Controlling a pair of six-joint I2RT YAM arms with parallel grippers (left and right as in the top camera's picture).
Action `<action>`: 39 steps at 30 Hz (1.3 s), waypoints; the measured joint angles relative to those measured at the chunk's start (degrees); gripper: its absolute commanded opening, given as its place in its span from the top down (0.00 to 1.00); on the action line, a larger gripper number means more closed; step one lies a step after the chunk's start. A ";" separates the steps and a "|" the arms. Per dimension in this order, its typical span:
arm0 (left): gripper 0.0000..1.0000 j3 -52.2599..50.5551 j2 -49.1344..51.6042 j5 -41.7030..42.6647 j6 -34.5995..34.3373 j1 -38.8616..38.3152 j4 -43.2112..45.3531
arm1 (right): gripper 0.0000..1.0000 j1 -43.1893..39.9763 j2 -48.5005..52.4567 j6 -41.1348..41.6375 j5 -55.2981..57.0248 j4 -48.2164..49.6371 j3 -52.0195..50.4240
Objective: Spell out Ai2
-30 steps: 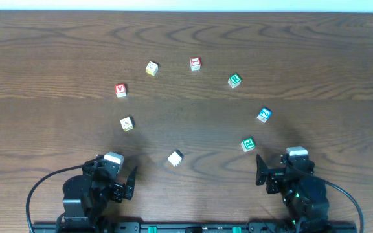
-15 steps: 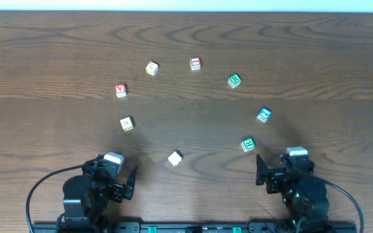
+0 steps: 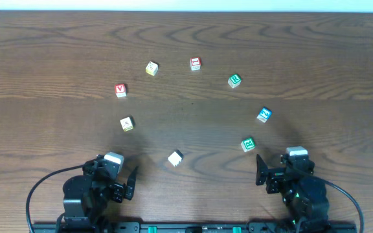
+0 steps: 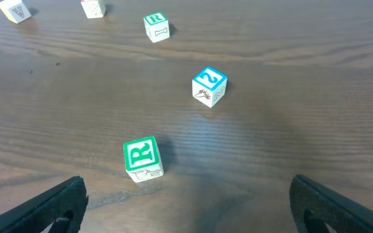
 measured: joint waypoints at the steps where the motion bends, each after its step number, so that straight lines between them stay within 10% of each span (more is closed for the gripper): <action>1: 0.05 0.00 0.00 0.68 -0.74 0.00 0.35 | 0.01 0.00 0.00 0.00 0.00 -0.02 0.00; 16: 0.05 0.37 0.00 20.06 -8.02 0.07 5.49 | 0.01 0.00 0.00 0.00 -0.02 0.00 0.00; 24: 0.05 -0.04 4.20 21.70 -19.47 0.09 28.35 | 0.01 0.00 -0.02 0.00 0.00 -0.09 0.00; 39: 0.05 32.28 61.16 16.37 -16.35 -9.40 30.25 | 0.01 0.00 -0.15 -0.02 -0.09 -0.02 0.00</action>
